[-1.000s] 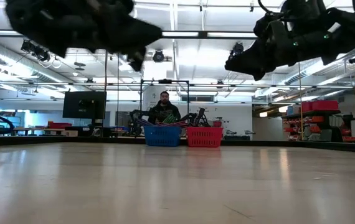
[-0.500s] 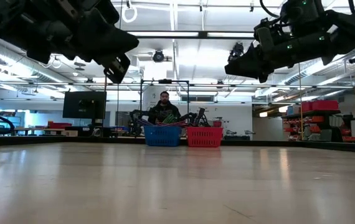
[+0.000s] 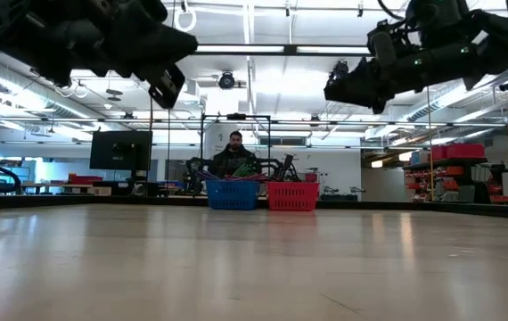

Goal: Pick & Place USB Port
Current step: Return to Home Position

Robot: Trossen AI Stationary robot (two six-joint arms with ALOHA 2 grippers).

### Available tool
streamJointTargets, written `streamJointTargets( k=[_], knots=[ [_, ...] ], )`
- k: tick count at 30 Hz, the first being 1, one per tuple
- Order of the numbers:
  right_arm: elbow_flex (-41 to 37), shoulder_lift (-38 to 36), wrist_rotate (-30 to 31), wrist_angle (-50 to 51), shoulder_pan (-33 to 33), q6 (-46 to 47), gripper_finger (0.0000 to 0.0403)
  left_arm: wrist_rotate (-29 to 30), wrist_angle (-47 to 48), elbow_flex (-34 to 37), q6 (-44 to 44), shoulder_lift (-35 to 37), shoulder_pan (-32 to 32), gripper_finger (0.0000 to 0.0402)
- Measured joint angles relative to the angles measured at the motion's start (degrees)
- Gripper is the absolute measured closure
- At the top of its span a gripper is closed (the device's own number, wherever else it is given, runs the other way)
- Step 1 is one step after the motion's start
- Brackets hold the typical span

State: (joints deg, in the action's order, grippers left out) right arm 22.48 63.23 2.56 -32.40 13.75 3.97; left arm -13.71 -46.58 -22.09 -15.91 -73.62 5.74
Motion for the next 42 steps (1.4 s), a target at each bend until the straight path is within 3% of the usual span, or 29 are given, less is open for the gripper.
streamJointTargets(
  k=[10,22,30,42],
  knots=[
    [-1.5,-15.4,-0.7,0.4,-0.2,0.0,0.0308,0.0,-0.2,0.0,0.0,13.0,0.0,0.0378],
    [-21.0,-36.4,-0.4,-11.2,-0.4,0.0,0.0308,0.0,-0.1,0.0,0.0,24.5,-0.1,0.0378],
    [-21.3,-46.3,-0.5,8.5,-0.5,0.0,0.0308,-0.1,-0.2,0.0,0.0,29.4,-0.4,0.0378],
    [-21.3,-63.3,-0.4,18.2,-0.5,0.0,0.0308,-0.1,0.0,0.0,0.0,37.2,-6.4,0.0378]
  ],
)
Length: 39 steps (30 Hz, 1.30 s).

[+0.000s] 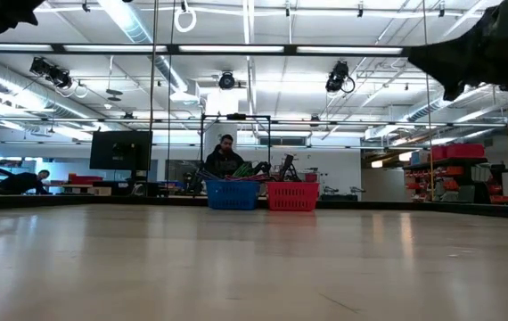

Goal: Pick & Place USB Port
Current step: Return to Home Position

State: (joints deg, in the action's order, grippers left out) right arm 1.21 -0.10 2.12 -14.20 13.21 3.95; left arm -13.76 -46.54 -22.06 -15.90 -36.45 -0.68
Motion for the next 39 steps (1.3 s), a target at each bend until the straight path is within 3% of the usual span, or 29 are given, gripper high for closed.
streamJointTargets(
  k=[9,21,39],
  knots=[
    [0.0,0.1,0.9,-6.4,-1.6,0.0,0.0308,0.0,0.1,0.0,0.0,9.1,-5.0,0.0378],
    [0.1,0.1,0.9,-5.8,-4.9,0.0,0.0308,0.0,0.3,0.0,0.0,20.6,-9.5,0.0378],
    [0.1,0.1,0.9,-5.9,-6.0,0.0,0.0308,0.0,0.4,0.0,0.0,34.3,-10.4,0.0378]
  ],
)
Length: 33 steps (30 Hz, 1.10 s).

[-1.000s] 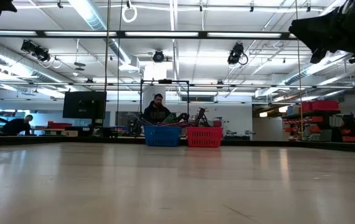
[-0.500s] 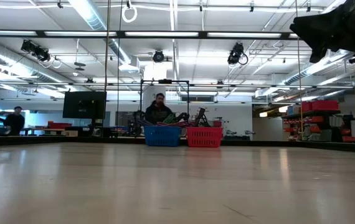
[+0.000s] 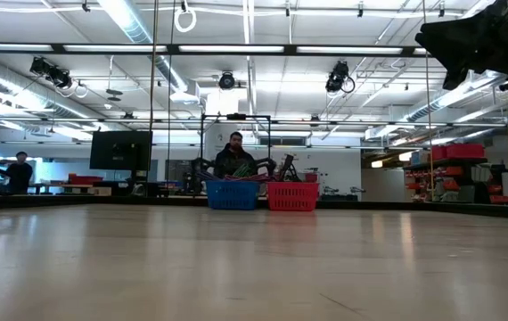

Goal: Pick & Place USB Port
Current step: Return to Home Position

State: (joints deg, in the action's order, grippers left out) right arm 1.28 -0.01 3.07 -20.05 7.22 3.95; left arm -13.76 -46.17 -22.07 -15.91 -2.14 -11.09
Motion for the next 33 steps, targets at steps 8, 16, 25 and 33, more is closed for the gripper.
streamJointTargets(
  k=[8,16,25,33],
  knots=[
    [0.0,0.0,0.0,0.0,0.0,0.0,0.0308,0.0,-3.1,-0.1,0.0,1.9,0.0,0.0378],
    [0.0,0.0,0.0,0.0,0.0,0.0,0.0308,0.0,-6.9,7.8,0.0,2.0,0.0,0.0378],
    [0.0,0.0,0.0,0.0,0.0,0.0,0.0308,-1.1,5.6,20.5,0.0,1.9,0.1,0.0378],
    [0.0,0.0,0.1,0.0,0.0,0.0,0.0308,-1.5,28.3,21.6,0.0,1.9,0.1,0.0378]
  ],
)
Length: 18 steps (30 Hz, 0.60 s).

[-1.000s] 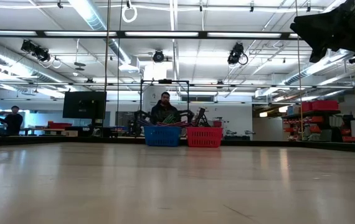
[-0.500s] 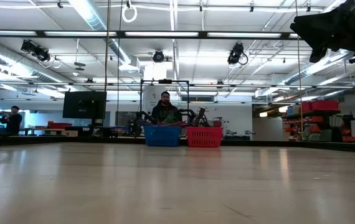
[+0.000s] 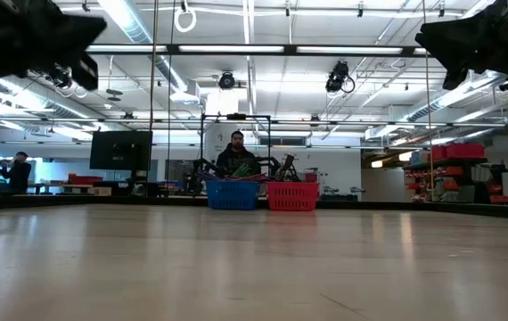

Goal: Pick & Place USB Port
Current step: Return to Home Position

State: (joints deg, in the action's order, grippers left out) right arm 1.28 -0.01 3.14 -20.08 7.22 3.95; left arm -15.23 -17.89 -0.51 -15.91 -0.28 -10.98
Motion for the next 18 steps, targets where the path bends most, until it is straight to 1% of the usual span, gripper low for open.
streamJointTargets(
  k=[6,9,13,15,18],
  knots=[
    [0.0,0.0,0.0,0.0,0.0,0.0,0.0308,0.0,10.5,0.0,0.0,-0.1,0.0,0.0378],
    [0.0,0.0,0.0,0.0,0.0,0.0,0.0308,0.0,12.6,0.0,0.0,-0.1,0.0,0.0378],
    [0.0,0.0,0.0,0.3,0.0,0.0,0.0308,0.0,13.0,0.0,0.0,-0.1,0.0,0.0378],
    [0.0,0.0,0.1,2.3,0.0,0.0,0.0308,0.0,13.0,0.0,0.0,0.0,0.0,0.0378],
    [0.0,0.1,0.5,11.3,0.0,0.0,0.0308,0.0,13.1,0.0,0.0,-0.1,0.0,0.0378]
  ],
)
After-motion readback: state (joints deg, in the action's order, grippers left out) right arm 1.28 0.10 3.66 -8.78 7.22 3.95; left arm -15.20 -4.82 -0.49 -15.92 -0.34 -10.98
